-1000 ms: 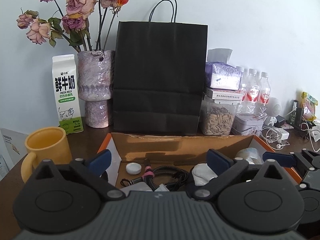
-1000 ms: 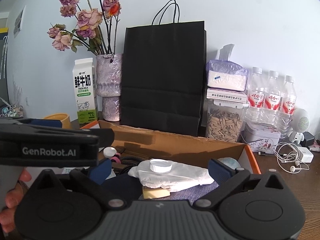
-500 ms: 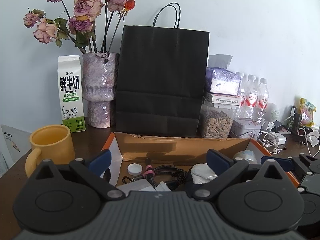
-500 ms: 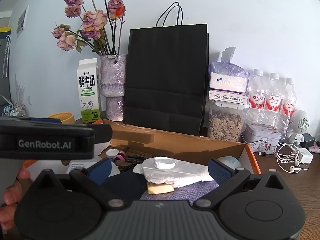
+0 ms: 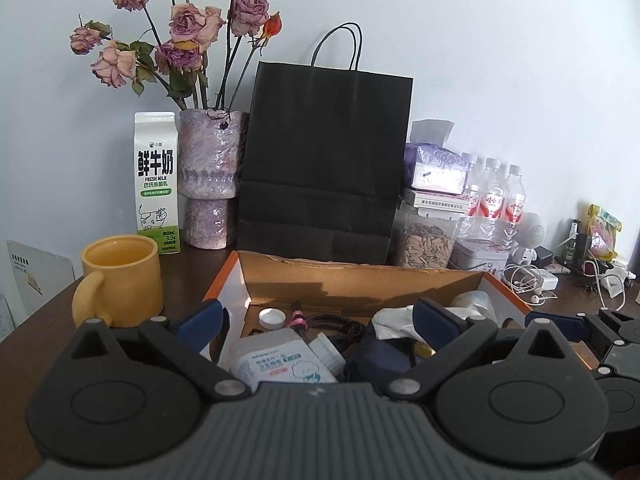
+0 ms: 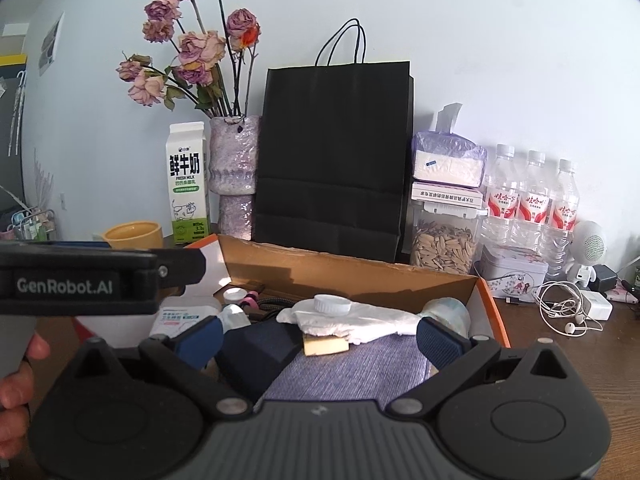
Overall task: Organize objects
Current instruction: 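Withdraw both tools from the box back toward the remaining caps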
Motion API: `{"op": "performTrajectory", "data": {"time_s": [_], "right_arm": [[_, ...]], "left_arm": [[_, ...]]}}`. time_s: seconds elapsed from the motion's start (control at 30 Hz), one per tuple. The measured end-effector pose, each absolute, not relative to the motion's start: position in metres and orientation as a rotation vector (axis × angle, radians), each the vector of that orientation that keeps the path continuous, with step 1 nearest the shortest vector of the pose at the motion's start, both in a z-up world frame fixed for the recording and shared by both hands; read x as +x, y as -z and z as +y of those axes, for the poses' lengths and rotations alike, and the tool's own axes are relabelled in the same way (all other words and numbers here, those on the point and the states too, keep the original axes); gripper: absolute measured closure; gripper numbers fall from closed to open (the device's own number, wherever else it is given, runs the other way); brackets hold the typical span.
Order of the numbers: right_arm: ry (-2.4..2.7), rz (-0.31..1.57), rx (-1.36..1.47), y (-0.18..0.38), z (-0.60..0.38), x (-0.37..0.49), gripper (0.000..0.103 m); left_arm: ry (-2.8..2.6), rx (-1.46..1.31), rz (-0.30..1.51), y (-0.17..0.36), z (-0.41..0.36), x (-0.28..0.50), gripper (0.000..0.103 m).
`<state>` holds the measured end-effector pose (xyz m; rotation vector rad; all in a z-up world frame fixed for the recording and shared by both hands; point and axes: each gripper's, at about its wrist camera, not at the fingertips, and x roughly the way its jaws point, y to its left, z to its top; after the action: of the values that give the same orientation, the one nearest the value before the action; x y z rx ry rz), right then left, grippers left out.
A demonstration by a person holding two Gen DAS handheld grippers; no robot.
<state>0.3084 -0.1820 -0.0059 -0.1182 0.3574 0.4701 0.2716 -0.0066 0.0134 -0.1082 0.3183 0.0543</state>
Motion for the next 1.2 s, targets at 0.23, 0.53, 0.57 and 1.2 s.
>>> {"op": "performTrajectory", "data": {"time_s": [0.23, 0.53, 0.57, 1.2], "right_arm": [[-0.481, 0.36, -0.129, 0.01, -0.193, 0.275, 0.0], [-0.481, 0.394, -0.114, 0.02, -0.211, 0.238, 0.0], [-0.482, 0.402, -0.117, 0.022, -0.212, 0.235, 0.0], [-0.438, 0.555, -0.13, 0.049, -0.229, 0.215, 0.003]], "left_arm": [[-0.055, -0.106, 0.324, -0.01, -0.005, 0.243, 0.0], [-0.063, -0.104, 0.379, 0.009, 0.003, 0.204, 0.0], [-0.061, -0.107, 0.396, 0.011, 0.005, 0.201, 0.0], [-0.05, -0.145, 0.519, 0.035, 0.02, 0.175, 0.0]]}}
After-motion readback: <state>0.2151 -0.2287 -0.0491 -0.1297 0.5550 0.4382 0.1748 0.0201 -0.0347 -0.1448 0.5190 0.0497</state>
